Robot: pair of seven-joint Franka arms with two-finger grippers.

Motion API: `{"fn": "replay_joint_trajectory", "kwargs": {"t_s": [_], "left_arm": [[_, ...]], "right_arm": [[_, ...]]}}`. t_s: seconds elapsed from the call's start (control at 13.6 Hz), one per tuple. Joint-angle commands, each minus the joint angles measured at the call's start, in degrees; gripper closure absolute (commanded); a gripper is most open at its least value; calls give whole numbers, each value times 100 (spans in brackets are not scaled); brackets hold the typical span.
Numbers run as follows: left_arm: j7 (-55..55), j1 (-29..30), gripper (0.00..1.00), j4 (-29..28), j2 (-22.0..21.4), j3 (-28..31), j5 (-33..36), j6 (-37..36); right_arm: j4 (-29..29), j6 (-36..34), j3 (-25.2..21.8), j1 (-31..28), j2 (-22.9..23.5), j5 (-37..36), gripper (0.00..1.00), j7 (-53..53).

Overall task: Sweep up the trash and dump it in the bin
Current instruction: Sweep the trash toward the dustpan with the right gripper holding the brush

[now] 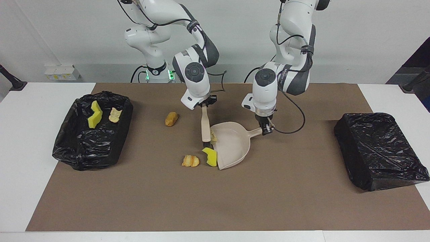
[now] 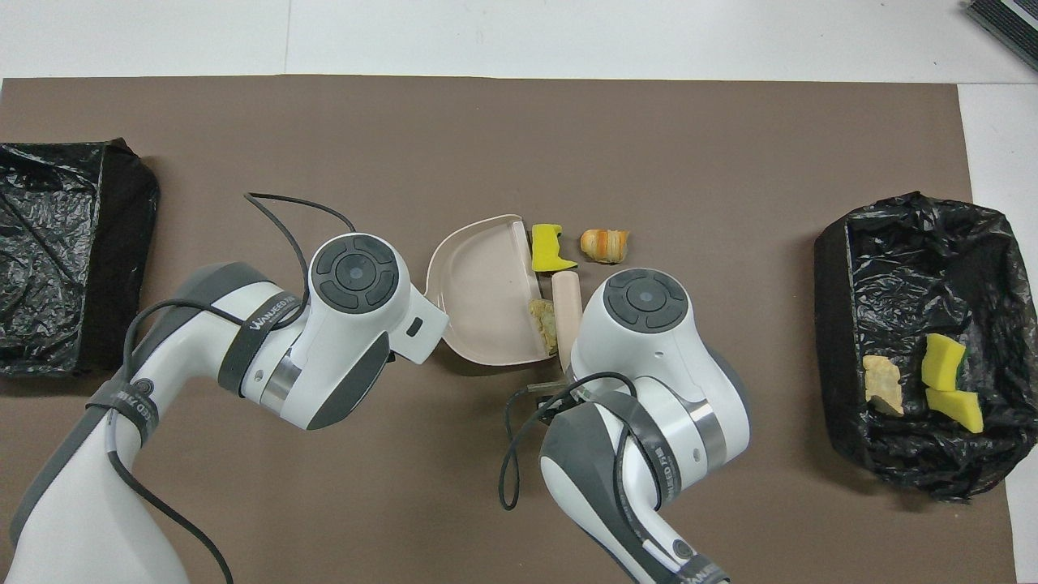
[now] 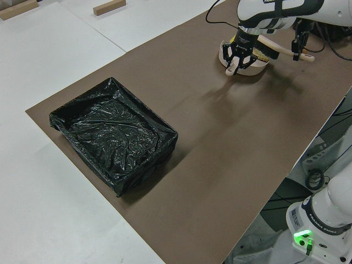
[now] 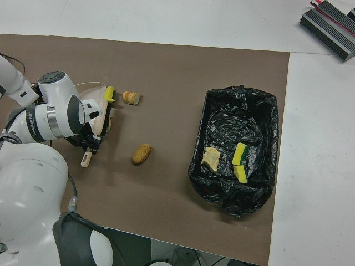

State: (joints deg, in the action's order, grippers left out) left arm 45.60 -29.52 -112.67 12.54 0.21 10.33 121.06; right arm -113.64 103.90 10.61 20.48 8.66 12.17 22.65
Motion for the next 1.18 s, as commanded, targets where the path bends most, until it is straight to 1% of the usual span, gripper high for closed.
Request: {"fn": "replay_joint_trajectory", "kwargs": {"t_s": [0.0,0.15,0.22,0.37,0.44,0.59,0.74,0.81,0.88,1.1], "left_arm": [[-105,-62,100,-221,-156,58,118,180],[-78,-54,100,-361,-182,58,118,521],[-78,-54,100,-361,-191,58,118,515],[-87,-45,100,-361,-182,58,118,480],[-87,-36,100,-361,-182,58,118,479],[-87,-36,100,-361,-191,58,118,479],[-78,-27,100,-361,-182,58,118,479],[-95,-27,100,-361,-191,58,118,479],[-113,-10,100,-361,-182,58,118,445],[-201,-10,100,-361,-191,58,109,383]], "right_arm": [[421,-703,-33,-429,-31,-257,100,-636],[448,-766,-15,-781,-22,-749,100,-1067],[457,-748,-24,-957,21,-1003,100,-1339],[466,-556,2,-1588,118,-1470,100,-1866],[588,-511,3,-1826,258,-1663,100,-2217],[1017,-493,2,-1907,644,-2032,100,-2379],[1151,-484,37,-1838,969,-2140,100,-2510],[1143,-432,116,-1724,1084,-1879,100,-2546],[1125,-432,152,-1567,1059,-1528,100,-2537],[1125,-371,161,-1249,1076,-1244,100,-2415]]}}
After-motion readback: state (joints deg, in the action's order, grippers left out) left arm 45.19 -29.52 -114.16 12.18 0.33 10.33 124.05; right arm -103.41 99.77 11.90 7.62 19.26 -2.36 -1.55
